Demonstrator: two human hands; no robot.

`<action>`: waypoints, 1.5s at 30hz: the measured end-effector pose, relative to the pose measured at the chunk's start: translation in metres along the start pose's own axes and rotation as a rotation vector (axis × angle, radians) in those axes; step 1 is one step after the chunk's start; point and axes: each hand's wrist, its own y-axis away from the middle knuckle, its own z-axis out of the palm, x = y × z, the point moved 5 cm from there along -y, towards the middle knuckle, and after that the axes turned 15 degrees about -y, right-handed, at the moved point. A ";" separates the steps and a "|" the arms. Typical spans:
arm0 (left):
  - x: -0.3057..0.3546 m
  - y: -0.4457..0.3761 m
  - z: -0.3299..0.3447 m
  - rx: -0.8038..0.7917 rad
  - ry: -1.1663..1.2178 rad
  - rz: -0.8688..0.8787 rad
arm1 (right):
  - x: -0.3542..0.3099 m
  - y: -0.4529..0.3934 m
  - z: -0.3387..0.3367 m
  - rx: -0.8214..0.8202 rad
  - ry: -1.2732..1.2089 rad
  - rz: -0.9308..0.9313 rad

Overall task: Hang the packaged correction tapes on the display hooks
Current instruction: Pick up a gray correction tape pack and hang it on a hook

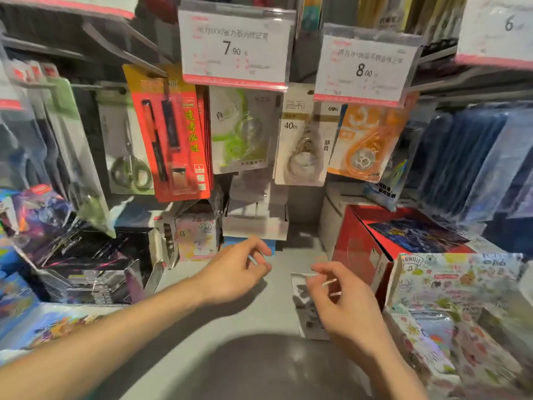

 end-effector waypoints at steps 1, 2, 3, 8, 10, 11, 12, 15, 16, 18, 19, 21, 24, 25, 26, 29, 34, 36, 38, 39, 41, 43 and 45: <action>-0.004 -0.011 0.011 -0.061 -0.030 0.018 | 0.009 0.000 0.006 0.000 0.084 0.028; -0.007 -0.021 0.023 -0.111 -0.061 0.037 | 0.018 0.000 0.012 0.004 0.162 0.049; -0.009 -0.030 0.035 -0.148 -0.096 0.061 | 0.027 0.000 0.016 0.017 0.223 0.065; -0.015 -0.066 0.084 -0.239 -0.210 0.183 | 0.066 0.000 0.033 -0.009 0.364 0.266; -0.015 -0.074 0.096 -0.243 -0.241 0.219 | 0.073 0.001 0.035 -0.014 0.354 0.304; -0.015 -0.077 0.100 -0.236 -0.246 0.231 | 0.074 0.001 0.035 -0.003 0.355 0.305; -0.015 -0.079 0.102 -0.225 -0.242 0.239 | 0.074 0.001 0.035 0.011 0.362 0.302; -0.015 -0.081 0.108 -0.202 -0.170 0.229 | 0.072 0.000 0.035 0.041 0.379 0.280; -0.015 -0.081 0.108 -0.198 -0.140 0.227 | 0.070 0.000 0.034 0.051 0.365 0.270; -0.013 -0.081 0.108 -0.183 -0.063 0.223 | 0.066 0.000 0.032 0.089 0.304 0.240; -0.013 -0.082 0.106 -0.172 -0.008 0.205 | 0.064 0.001 0.030 0.113 0.279 0.218; -0.015 -0.083 0.102 -0.168 0.161 0.120 | 0.061 0.002 0.027 0.151 0.242 0.169; -0.020 -0.081 0.101 -0.257 0.539 -0.098 | 0.056 0.001 0.026 0.182 0.170 0.096; -0.020 -0.080 0.101 -0.289 0.646 -0.160 | 0.055 0.000 0.027 0.184 0.150 0.075; -0.020 -0.078 0.100 -0.310 0.729 -0.202 | 0.054 0.000 0.028 0.175 0.137 0.054; -0.021 -0.076 0.088 -0.297 0.867 -0.241 | 0.052 -0.001 0.031 0.106 0.099 0.015; -0.020 -0.069 0.055 -0.226 0.839 -0.161 | 0.053 -0.004 0.022 0.136 -0.057 0.147; -0.017 -0.064 0.042 -0.199 0.835 -0.133 | 0.054 -0.006 0.022 0.109 -0.205 0.221; -0.015 -0.059 0.031 -0.176 0.814 -0.089 | 0.054 -0.008 0.023 0.084 -0.307 0.251; -0.013 -0.057 0.026 -0.155 0.789 -0.059 | 0.052 -0.008 0.024 0.091 -0.335 0.245; -0.010 -0.051 0.014 -0.108 0.720 0.003 | 0.046 -0.007 0.025 0.117 -0.388 0.225; -0.007 -0.044 -0.001 -0.057 0.671 0.058 | 0.035 -0.006 0.028 0.118 -0.428 0.208; -0.005 -0.037 -0.015 0.004 0.649 0.091 | 0.019 -0.006 0.031 0.091 -0.433 0.178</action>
